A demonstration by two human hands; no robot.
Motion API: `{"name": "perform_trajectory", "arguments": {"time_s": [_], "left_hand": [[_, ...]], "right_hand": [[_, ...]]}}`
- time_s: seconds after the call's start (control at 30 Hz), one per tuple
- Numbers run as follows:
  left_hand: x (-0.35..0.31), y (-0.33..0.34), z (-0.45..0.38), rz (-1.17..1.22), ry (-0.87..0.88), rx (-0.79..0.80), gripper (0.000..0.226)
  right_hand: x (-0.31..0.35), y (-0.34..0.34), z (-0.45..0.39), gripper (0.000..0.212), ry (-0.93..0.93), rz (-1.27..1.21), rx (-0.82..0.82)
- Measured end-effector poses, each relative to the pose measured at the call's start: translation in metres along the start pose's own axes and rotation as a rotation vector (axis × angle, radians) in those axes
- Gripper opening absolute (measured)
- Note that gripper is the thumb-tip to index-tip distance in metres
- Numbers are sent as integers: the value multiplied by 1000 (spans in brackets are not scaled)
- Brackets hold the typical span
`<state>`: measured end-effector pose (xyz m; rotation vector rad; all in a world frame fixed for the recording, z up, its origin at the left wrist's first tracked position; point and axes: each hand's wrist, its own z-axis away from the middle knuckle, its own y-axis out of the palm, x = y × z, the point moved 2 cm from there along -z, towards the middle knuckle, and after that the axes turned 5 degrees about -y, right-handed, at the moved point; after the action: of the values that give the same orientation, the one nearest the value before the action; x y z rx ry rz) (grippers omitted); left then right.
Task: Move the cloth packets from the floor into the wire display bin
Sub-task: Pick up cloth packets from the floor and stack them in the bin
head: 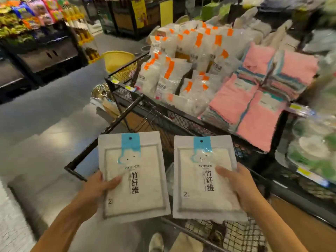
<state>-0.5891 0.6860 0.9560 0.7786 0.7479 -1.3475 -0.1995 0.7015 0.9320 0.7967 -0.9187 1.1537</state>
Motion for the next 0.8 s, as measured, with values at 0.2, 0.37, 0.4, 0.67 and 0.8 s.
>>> {"name": "perform_trajectory", "arguments": {"time_s": [0.2,0.37,0.4,0.67,0.8], "left_hand": [[-18,3,-118,-72,-132,207,51],[-19,33,-197,-200,-208,326,47],[-17,39,-211,-216,-220,337,35],[48,74,-330,-292,-371,376,43],[94,85,-375,-313,-403,348,37]], "right_hand": [[-28,15,-16,27,42,-62,-242],[-53,17,-32,33,79,-116,-395],[-59,16,-37,30,82,-124,-425],[-130,-8,-98,29,132,-115,-519],[-181,-15,-133,31,181,-82,-532]]}}
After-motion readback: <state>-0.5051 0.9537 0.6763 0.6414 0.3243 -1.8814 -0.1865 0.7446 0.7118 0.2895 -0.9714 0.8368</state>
